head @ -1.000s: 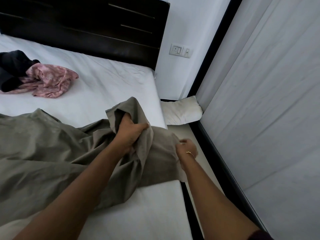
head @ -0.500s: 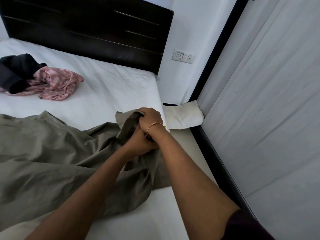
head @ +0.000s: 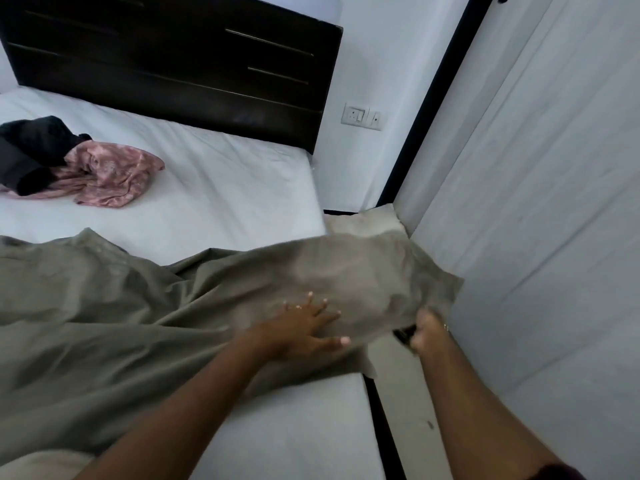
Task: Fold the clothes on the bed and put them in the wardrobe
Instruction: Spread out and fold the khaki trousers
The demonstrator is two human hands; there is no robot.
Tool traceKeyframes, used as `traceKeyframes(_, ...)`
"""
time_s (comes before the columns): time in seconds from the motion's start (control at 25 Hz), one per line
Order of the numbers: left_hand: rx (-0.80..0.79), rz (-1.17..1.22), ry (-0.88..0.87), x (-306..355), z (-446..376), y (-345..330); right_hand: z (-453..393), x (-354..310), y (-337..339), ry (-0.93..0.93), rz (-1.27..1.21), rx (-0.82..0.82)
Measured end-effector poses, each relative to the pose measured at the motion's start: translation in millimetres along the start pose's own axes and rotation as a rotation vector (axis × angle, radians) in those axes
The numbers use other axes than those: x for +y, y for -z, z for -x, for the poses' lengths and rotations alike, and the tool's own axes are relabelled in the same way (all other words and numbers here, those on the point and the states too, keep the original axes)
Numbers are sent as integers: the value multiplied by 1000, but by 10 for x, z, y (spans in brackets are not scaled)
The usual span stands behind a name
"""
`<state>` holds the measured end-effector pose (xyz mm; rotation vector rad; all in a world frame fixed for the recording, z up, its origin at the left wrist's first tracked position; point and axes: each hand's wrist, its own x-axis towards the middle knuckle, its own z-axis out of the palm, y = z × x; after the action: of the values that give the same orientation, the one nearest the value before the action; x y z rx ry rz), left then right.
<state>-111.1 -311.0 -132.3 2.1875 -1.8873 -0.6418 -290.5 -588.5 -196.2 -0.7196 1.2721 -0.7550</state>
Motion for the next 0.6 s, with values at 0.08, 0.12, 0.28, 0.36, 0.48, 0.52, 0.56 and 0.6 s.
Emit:
traceKeyframes(0.08, -51, -84, 9, -62, -10, -85, -248, 624, 340, -197, 99, 26)
traceKeyframes(0.12, -38, -106, 3, -127, -25, -104, -350, 842, 373, -269, 114, 20)
traceKeyframes(0.28, -26, -171, -17, -354, -85, -208, -505, 1357, 107, -382, 203, -67)
traceKeyframes(0.36, -64, -212, -34, -371, -88, -260, -436, 1332, -45, -266, 237, -17)
traceKeyframes(0.48, -46, -211, -39, -359, -70, -253, -315, 1089, 15, 17, 409, 296)
traceKeyframes(0.52, -46, -212, -46, -353, -67, -253, -308, 1064, 90, 45, 490, 369)
traceKeyframes(0.56, -51, -211, -55, -354, -71, -260, -320, 1093, 169, 51, 557, 390)
traceKeyframes(0.6, -54, -195, -64, -364, -78, -262, -309, 1145, 214, 21, 629, 388)
